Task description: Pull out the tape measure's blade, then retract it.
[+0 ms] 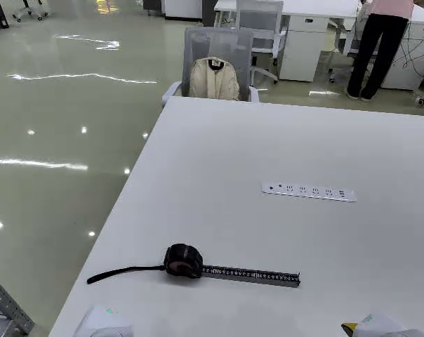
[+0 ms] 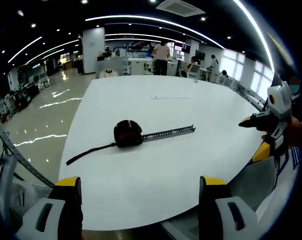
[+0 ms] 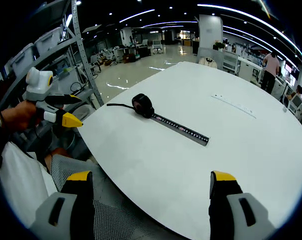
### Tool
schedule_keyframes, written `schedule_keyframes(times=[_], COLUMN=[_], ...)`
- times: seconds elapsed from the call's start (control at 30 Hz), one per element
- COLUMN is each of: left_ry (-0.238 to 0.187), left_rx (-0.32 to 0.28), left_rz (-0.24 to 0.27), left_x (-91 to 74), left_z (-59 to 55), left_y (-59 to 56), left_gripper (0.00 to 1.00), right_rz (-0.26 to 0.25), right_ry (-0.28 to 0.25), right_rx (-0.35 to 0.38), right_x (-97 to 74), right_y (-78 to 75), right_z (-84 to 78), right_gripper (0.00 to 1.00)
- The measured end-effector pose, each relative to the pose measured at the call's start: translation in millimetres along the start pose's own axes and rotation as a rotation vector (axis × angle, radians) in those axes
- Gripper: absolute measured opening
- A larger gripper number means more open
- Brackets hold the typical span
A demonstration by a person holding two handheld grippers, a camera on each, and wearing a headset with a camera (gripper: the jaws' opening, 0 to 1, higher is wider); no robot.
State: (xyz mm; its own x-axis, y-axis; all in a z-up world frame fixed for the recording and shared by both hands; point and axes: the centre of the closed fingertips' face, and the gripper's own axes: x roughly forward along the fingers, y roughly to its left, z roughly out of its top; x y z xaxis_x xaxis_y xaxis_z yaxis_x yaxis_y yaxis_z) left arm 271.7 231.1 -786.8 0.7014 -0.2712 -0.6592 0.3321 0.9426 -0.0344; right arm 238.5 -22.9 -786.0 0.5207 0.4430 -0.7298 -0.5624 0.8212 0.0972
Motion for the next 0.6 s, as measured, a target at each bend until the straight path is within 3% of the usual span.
schedule_keyframes(times=[0.6], left_ry=[0.024], left_rx=[-0.02], left_rz=[0.013], left_x=[19.1], left_z=[0.7], left_y=[-10.0], left_gripper=[0.92], right_rz=[0.013], right_ry=[0.04], right_rx=[-0.022], right_x=[16.3], right_y=[-17.2], right_z=[-5.5], right_gripper=[0.98])
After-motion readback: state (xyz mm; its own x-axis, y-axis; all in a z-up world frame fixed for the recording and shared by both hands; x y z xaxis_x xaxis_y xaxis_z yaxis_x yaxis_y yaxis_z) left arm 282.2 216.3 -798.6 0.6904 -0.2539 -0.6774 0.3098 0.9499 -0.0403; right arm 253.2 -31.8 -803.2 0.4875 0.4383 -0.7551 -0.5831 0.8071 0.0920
